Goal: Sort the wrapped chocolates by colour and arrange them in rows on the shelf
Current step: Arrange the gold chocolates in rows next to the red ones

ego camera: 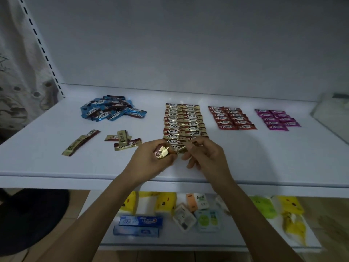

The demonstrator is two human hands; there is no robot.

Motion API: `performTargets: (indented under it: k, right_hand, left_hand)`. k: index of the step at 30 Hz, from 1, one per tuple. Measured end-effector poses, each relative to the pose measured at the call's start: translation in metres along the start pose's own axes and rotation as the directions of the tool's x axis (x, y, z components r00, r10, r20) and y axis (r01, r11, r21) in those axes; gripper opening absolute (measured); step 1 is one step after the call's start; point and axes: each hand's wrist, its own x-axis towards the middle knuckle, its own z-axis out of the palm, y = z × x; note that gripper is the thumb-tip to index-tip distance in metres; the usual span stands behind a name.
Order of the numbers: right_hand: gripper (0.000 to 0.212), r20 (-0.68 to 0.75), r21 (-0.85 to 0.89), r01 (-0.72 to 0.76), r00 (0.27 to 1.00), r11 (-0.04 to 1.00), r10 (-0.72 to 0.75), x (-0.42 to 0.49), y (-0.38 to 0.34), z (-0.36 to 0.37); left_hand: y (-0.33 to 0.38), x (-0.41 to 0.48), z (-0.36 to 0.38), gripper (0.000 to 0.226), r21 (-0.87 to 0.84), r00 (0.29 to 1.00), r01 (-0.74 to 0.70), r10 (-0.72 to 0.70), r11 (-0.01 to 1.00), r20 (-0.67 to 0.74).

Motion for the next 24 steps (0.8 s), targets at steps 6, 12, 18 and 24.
performTargets:
  k: [6,12,18,24]
  right_hand:
    - [0.007,-0.024,-0.001,0.033,0.999,0.999,-0.033,0.000,0.003,-0.004]
    - [0.021,0.014,-0.040,0.024,1.000,0.999,-0.023,0.001,0.005,-0.002]
    - [0.023,0.001,-0.035,0.012,1.000,0.999,-0.012,0.003,0.008,-0.002]
    - [0.021,-0.055,-0.295,0.132,0.986,0.946,-0.155,0.004,0.023,-0.001]
  left_hand:
    - [0.005,0.003,-0.005,0.006,-0.216,0.998,0.047,-0.057,0.975,-0.039]
    - [-0.001,0.006,-0.009,0.012,-0.325,0.992,0.074,-0.101,0.943,-0.068]
    - [0.003,0.005,-0.009,0.012,-0.308,0.994,0.030,-0.061,0.951,-0.093]
    - [-0.005,0.003,-0.010,0.018,-0.137,0.973,0.045,-0.075,0.990,-0.216]
